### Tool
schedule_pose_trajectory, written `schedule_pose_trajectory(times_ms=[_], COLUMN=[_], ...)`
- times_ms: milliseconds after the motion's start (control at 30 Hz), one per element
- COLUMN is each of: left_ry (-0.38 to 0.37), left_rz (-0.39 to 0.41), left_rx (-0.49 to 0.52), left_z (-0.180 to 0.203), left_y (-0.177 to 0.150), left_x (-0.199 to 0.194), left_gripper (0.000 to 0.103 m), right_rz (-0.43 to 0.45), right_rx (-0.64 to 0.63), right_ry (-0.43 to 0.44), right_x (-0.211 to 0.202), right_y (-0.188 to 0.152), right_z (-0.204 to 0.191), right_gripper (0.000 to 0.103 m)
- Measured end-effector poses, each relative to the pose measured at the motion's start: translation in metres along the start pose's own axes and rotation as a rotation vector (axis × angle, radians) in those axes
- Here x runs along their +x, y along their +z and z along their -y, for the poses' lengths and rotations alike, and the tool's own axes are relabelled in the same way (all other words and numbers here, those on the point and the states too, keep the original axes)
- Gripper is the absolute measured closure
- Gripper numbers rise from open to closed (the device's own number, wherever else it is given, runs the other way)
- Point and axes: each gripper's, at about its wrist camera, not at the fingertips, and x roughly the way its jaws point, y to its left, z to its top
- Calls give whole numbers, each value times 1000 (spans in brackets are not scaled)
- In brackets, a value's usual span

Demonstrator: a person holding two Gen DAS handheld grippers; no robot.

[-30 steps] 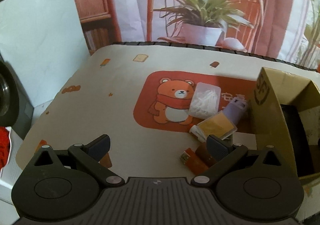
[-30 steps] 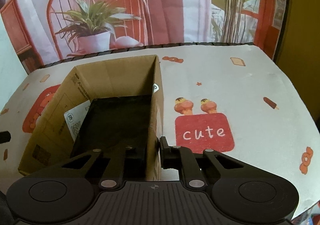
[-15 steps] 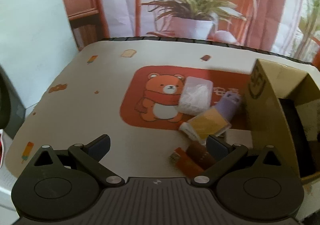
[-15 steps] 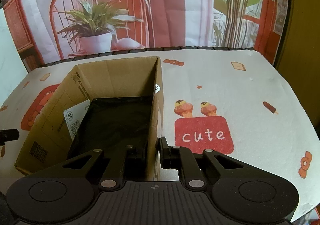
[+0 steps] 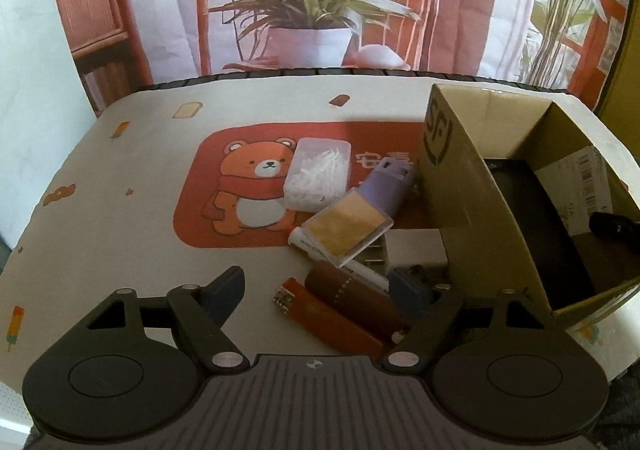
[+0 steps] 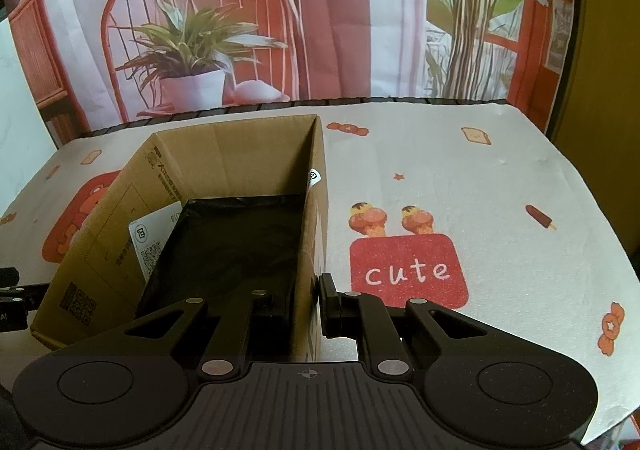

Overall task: Organize rigid objects
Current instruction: 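Move the left tool toward the item cluster beside the box, then grasp the yellow card in its clear case with the left gripper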

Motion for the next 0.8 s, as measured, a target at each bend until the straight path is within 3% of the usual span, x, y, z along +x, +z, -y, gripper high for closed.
schedule_pose_trajectory(times_ms=[333,500,600,800], left_ry=[-76,-91,-114,-230], left_rz=[15,-7,-29,-126], left_rx=[-47,-131,-236,-565], left_z=[-9,-21,-33,-57], left_y=[-3,2,13,34], left_x=[2,10,19,52], left_gripper=[23,24,25,26], right_rz=[7,11,11,11], right_rx=[15,19,18,19], right_ry=[8,15,19,20], right_x=[0,0,0,0], right_y=[0,-1,-1,-1], right_z=[2,4,4,5], right_gripper=[91,91,91,90])
